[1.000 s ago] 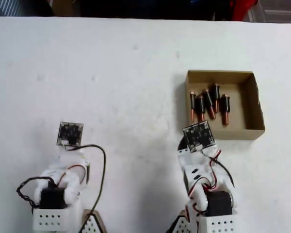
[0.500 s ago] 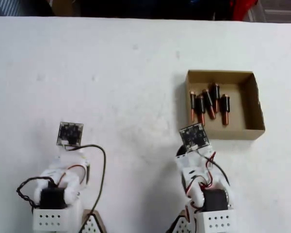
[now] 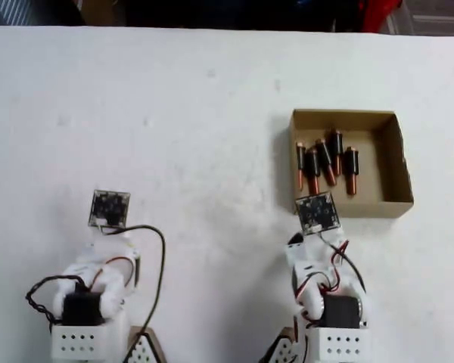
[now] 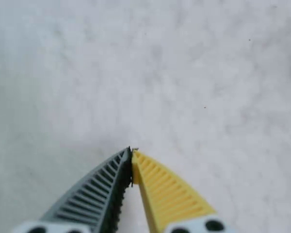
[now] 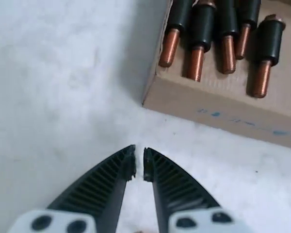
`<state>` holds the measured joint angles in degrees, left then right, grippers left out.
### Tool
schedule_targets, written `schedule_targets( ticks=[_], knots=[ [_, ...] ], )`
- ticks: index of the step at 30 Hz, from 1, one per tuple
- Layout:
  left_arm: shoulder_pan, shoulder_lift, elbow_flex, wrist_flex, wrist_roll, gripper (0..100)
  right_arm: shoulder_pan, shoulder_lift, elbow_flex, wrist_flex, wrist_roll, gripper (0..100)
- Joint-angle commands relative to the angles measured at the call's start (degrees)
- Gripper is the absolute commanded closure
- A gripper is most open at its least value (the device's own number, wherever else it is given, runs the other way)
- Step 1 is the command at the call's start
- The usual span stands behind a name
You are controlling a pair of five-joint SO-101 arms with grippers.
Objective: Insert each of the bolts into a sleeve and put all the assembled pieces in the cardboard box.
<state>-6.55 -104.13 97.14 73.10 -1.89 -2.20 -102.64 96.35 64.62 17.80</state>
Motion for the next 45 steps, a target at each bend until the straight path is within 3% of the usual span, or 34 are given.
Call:
schedule_targets(
  ticks=[1, 4, 10, 26, 32, 45],
  knots=[
    [-0.2, -0.6, -0.2, 0.5, -0.3, 98, 0.9, -0.3, 0.5, 4.4, 0.3, 98.1],
    [-0.2, -0.6, -0.2, 0.5, -0.3, 98, 1.1, -0.3, 0.5, 4.8, -0.4, 98.1],
    [-0.2, -0.6, -0.2, 0.5, -0.3, 98, 0.8, -0.3, 0.5, 4.8, -14.2, 98.1],
    [0.4, -0.6, -0.2, 0.5, -0.3, 98, 1.1, -0.4, 0.5, 7.9, -14.6, 98.1],
    [5.7, -0.5, -0.2, 0.5, -0.2, 98, 1.1, -0.4, 0.5, 7.9, -14.6, 98.1],
    [5.5, -0.5, -0.2, 0.5, -0.3, 98, 1.1, -0.4, 0.5, 7.9, -14.6, 98.1]
  ],
)
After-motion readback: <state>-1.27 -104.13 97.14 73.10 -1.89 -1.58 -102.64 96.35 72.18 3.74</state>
